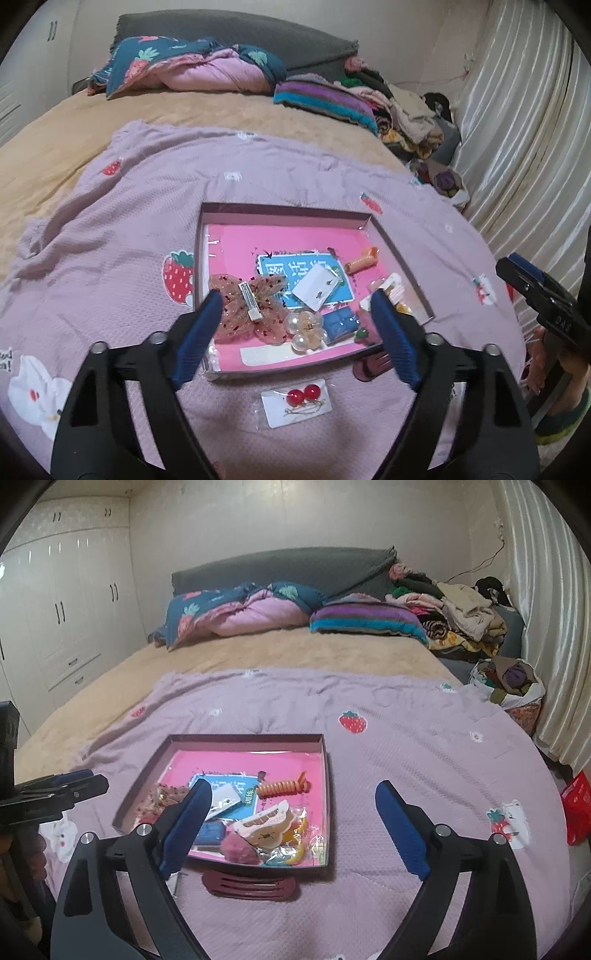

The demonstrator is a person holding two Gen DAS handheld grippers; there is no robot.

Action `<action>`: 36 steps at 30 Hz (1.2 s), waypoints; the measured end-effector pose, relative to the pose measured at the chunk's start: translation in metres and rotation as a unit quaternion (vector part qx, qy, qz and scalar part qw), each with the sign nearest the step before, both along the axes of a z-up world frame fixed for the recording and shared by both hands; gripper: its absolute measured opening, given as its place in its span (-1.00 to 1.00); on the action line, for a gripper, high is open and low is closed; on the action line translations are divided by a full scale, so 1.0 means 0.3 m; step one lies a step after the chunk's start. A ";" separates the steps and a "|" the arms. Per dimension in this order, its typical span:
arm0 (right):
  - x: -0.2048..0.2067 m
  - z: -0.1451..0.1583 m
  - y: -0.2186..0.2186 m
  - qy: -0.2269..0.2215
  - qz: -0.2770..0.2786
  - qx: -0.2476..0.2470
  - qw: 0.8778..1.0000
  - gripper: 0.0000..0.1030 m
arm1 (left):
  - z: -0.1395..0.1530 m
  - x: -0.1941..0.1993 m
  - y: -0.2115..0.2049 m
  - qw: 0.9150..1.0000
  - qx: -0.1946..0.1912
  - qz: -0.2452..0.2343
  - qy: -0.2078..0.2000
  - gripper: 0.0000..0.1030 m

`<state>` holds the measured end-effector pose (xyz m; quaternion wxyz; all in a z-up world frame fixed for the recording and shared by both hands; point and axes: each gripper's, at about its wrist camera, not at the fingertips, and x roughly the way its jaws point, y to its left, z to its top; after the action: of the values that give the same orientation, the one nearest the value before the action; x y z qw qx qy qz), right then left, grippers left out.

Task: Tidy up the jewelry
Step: 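Withdraw both tools from the box toward the remaining items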

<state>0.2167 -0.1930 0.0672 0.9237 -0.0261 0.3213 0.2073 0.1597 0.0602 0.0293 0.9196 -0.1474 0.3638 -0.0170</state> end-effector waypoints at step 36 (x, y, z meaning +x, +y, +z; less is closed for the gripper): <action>-0.315 0.078 -0.076 -0.024 0.005 0.023 0.999 0.75 | 0.045 -0.295 -0.001 0.999 0.019 0.022 -0.024 0.81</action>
<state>0.1222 -0.2159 0.0905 0.9305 -0.0114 0.2938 0.2186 0.0711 0.0600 0.0430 0.9310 -0.1375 0.3381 0.0071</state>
